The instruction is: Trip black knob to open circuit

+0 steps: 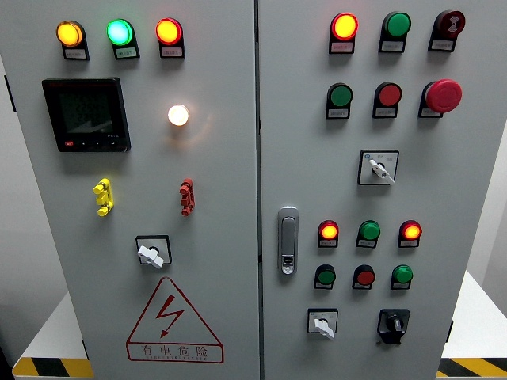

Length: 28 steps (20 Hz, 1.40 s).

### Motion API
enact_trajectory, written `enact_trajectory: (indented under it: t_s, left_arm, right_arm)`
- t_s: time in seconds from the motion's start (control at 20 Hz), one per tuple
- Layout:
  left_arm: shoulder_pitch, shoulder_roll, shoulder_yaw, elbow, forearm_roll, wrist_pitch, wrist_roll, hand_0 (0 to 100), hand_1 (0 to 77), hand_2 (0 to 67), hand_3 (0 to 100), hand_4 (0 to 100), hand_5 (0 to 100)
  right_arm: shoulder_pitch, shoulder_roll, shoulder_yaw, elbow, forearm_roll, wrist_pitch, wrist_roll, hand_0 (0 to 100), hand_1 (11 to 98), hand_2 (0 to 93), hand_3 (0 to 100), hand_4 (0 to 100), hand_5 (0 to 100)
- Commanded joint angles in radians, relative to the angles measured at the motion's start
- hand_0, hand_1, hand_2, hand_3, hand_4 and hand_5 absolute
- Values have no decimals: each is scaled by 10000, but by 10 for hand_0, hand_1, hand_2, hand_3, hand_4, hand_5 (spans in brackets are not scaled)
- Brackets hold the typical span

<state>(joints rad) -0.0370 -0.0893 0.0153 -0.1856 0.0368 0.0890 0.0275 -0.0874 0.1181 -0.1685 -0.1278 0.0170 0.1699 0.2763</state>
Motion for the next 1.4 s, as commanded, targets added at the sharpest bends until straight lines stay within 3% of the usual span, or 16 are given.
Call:
enact_trajectory:
  t_s: [0.0,0.45,0.6,0.75,0.9,1.1,1.25,1.35]
  left_arm:
    - [2,-12,0,0,0,0,1,0,0,194,261,99,86]
    - [2,3,0,0,0,0,1,0,0,194,261,99,86]
    - [2,3,0,0,0,0,1,0,0,194,261,99,86]
    - [2,3,0,0,0,0,1,0,0,194,261,99,86]
    - [2,3,0,0,0,0,1,0,0,194,261,99,86]
    - [2,3,0,0,0,0,1,0,0,194,261,99,86]
    - [-13,3,0,0,0,0,1,0,0,194,261,99,86]
    - [2,3,0,0,0,0,1,0,0,194,261,99,86]
  right_arm:
    - [15,0,13,5,-1,4,-2,932,346,25,92,17,107]
    - [15,-16,579,82,-169,80,-32,925,348,24,92,17,104]
    - [183,0,1206,113,-811,126,-78,922,350,24,92,17,104]
    - [230,0,2982,159,-2556,126,-124,920,351,24,93,16,104]
    - [230,0,5236,159,-4718,157,-461,918,352,23,93,15,104]
    - [230,0,8550,6,-7984,861,-784,915,354,24,100,15,104]
    - [230,15,11767,-56,-10821,1458,-1028,913,355,23,101,16,103]
    - [245,0,12544,-87,-11672,1645,-1045,912,355,23,103,16,103]
